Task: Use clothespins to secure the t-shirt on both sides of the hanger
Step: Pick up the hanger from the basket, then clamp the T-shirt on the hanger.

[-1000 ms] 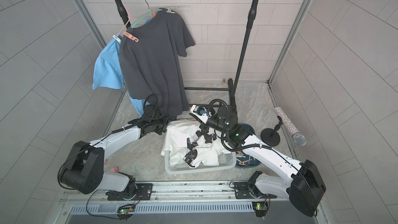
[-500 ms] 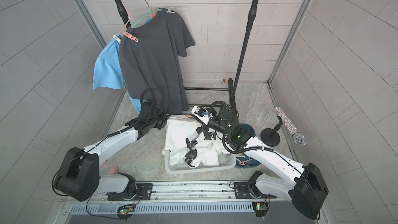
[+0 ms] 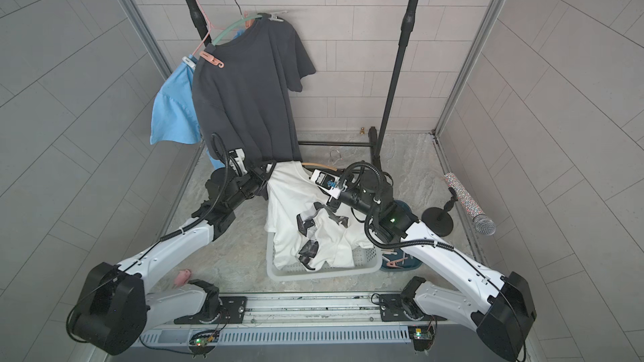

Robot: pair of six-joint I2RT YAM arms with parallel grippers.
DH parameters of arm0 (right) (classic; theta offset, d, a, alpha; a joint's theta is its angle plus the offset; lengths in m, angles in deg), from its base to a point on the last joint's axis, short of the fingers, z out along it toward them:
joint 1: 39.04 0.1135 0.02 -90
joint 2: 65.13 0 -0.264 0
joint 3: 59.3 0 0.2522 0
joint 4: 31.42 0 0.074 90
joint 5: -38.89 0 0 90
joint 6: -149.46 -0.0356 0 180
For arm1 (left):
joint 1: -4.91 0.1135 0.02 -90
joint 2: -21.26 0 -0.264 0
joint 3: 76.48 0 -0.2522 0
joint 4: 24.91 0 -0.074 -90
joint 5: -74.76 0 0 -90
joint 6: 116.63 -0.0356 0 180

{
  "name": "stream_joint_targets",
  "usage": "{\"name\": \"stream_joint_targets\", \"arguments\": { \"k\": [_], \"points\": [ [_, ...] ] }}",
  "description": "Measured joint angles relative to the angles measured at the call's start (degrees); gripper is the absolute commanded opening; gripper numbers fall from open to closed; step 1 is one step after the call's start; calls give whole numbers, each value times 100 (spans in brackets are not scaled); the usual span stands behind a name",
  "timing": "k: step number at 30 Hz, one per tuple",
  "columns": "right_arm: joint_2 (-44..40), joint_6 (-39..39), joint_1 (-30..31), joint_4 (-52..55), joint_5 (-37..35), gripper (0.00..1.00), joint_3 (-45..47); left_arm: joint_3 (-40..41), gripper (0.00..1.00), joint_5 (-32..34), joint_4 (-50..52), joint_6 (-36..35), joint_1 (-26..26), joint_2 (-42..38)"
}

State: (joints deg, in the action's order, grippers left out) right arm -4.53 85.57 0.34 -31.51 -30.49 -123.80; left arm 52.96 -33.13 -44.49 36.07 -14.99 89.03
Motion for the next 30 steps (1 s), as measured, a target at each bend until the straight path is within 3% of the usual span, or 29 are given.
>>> {"name": "stream_joint_targets", "arguments": {
  "k": [11, 20, 30],
  "points": [
    [254, 782, -4, 221, 846, 0, -758, 166, 0, -813, -1349, -273, -28, -317],
    [1145, 955, -81, 219, 1508, 0, -1259, 170, 0, -1259, -1432, -280, -144, -946],
    [1095, 1115, -81, 70, 1812, 0, -1226, 170, 0, -1294, -1290, -280, -146, -1113]
  ]
}}
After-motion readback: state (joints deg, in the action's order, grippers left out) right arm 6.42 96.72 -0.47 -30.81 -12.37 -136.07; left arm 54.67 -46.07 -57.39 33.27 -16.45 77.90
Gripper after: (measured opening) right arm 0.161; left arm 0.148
